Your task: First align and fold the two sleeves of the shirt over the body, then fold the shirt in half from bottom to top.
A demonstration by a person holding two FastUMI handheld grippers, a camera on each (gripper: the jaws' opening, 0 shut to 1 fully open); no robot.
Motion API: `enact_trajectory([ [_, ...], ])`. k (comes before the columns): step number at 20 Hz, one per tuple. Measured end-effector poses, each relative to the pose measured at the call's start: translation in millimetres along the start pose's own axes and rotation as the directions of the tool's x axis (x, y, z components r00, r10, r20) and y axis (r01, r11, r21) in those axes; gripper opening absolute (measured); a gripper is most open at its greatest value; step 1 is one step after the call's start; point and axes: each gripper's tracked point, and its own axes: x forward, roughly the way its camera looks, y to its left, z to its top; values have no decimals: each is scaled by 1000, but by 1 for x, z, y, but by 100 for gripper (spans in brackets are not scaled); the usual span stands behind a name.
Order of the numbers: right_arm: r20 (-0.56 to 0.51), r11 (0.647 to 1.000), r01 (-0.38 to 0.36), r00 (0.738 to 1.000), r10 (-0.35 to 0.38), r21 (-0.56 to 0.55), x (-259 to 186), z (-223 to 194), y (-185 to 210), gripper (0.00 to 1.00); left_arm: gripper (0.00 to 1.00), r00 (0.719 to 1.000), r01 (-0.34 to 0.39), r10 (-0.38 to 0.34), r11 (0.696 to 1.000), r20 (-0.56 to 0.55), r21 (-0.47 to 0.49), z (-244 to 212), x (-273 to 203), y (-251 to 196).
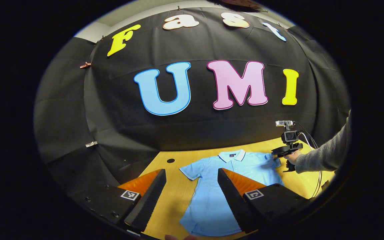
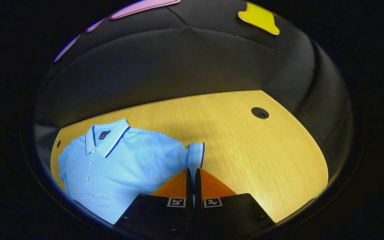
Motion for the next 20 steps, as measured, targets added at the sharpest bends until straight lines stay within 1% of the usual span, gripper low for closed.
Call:
enact_trajectory([
  [3, 53, 999, -50, 997, 49, 14, -17, 17, 29, 5, 99, 1000, 1, -1, 1000, 1, -10, -3, 0, 6],
  [4, 67, 997, -75, 995, 74, 18, -25, 22, 45, 5, 99, 1000, -3, 3, 1000, 3, -14, -2, -1, 10],
  [9, 78, 983, -185, 979, 186, -22, -52, 19, 119, 5, 99, 1000, -22, 22, 999, 4, -33, -6, -12, 30],
  [12, 42, 958, -279, 959, 281, -62, -67, -8, 194, 5, 99, 999, -41, 41, 999, -1, -21, -14, -24, 45],
  [14, 19, 947, -311, 949, 314, -80, -71, -23, 223, 5, 98, 999, -50, 50, 999, -6, -20, -16, -29, 52],
  [18, -43, 930, -350, 937, 347, -115, -69, -59, 265, 5, 99, 997, -74, 73, 997, -23, -35, -24, -38, 64],
  [20, -64, 926, -354, 935, 349, -134, -68, -69, 273, 5, 99, 996, -83, 82, 996, -32, -37, -28, -40, 68],
])
